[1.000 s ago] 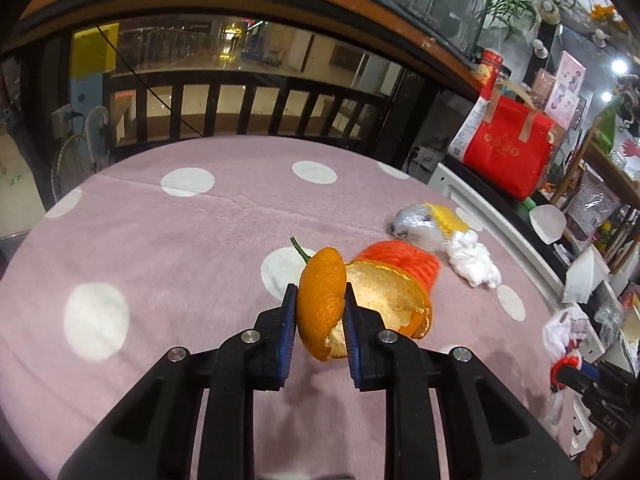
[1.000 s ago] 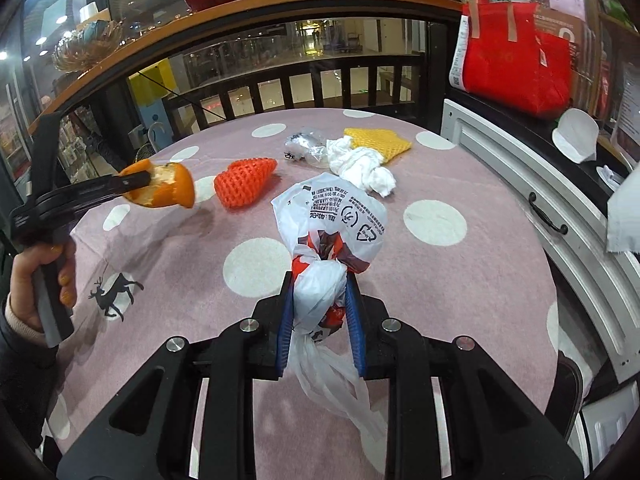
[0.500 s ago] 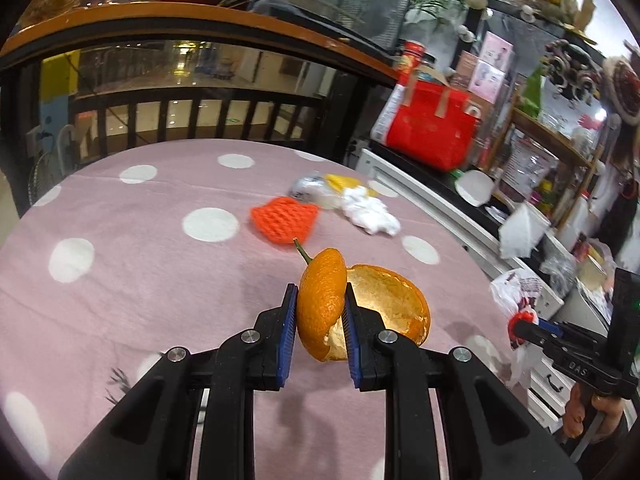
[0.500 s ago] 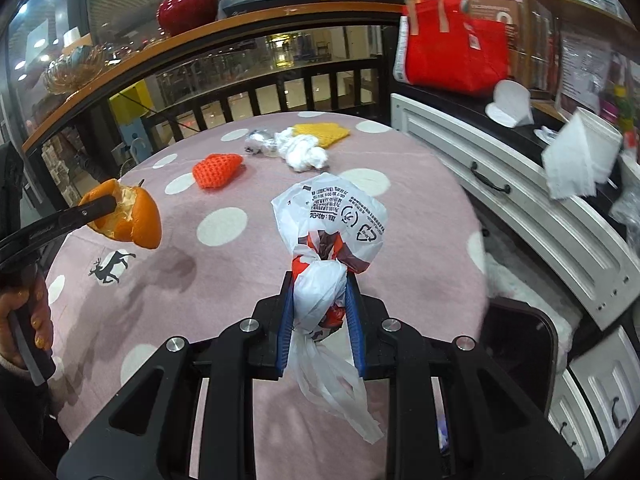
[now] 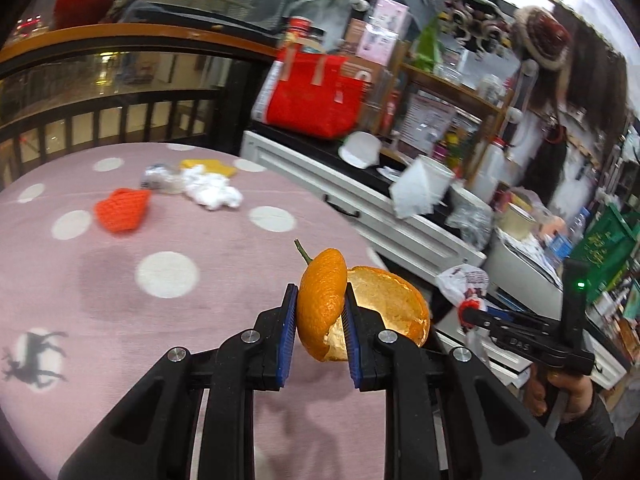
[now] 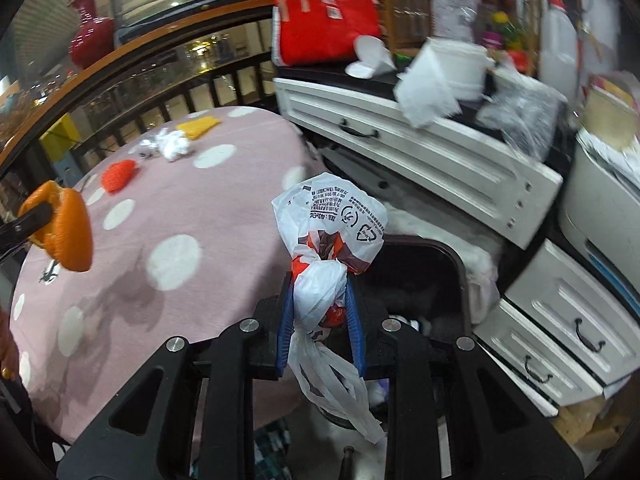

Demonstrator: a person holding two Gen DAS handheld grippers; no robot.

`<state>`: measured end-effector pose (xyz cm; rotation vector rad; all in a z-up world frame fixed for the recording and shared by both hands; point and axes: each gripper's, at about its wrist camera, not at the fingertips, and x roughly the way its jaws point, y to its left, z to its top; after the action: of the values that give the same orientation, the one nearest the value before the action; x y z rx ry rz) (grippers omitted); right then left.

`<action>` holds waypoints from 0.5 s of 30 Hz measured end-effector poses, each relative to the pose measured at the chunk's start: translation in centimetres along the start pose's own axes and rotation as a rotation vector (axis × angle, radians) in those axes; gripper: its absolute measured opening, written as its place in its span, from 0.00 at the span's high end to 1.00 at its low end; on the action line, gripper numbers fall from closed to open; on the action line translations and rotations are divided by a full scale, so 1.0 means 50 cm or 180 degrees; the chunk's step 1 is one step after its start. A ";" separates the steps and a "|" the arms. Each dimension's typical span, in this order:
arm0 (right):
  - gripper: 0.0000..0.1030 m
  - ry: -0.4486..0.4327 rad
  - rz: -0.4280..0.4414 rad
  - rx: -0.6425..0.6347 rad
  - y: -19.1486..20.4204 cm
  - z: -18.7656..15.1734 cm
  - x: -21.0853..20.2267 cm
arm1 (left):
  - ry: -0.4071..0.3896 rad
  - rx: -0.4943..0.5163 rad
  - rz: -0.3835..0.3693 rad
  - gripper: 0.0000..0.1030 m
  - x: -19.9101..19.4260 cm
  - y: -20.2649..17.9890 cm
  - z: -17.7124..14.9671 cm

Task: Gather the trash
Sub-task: 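Carry the plastic bag and orange peel with both tools over the black bin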

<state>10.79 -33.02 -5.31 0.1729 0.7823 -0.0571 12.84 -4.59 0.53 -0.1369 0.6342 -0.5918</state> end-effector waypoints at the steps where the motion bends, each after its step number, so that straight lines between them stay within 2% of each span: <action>1: 0.76 0.0039 -0.0030 0.0045 -0.015 -0.006 0.007 | 0.0015 0.0047 -0.0053 0.79 0.007 -0.019 -0.001; 8: 0.76 0.0297 -0.0115 0.0336 -0.088 -0.048 0.077 | 0.0150 0.0303 -0.0303 0.79 0.058 -0.122 -0.014; 15: 0.76 0.0584 -0.0198 0.0494 -0.131 -0.085 0.168 | 0.0318 0.0504 -0.0442 0.79 0.108 -0.193 -0.030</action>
<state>13.01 -38.59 -15.05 0.3041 0.9669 -0.1630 10.81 -15.50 -0.61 -0.0028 0.6753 -0.7841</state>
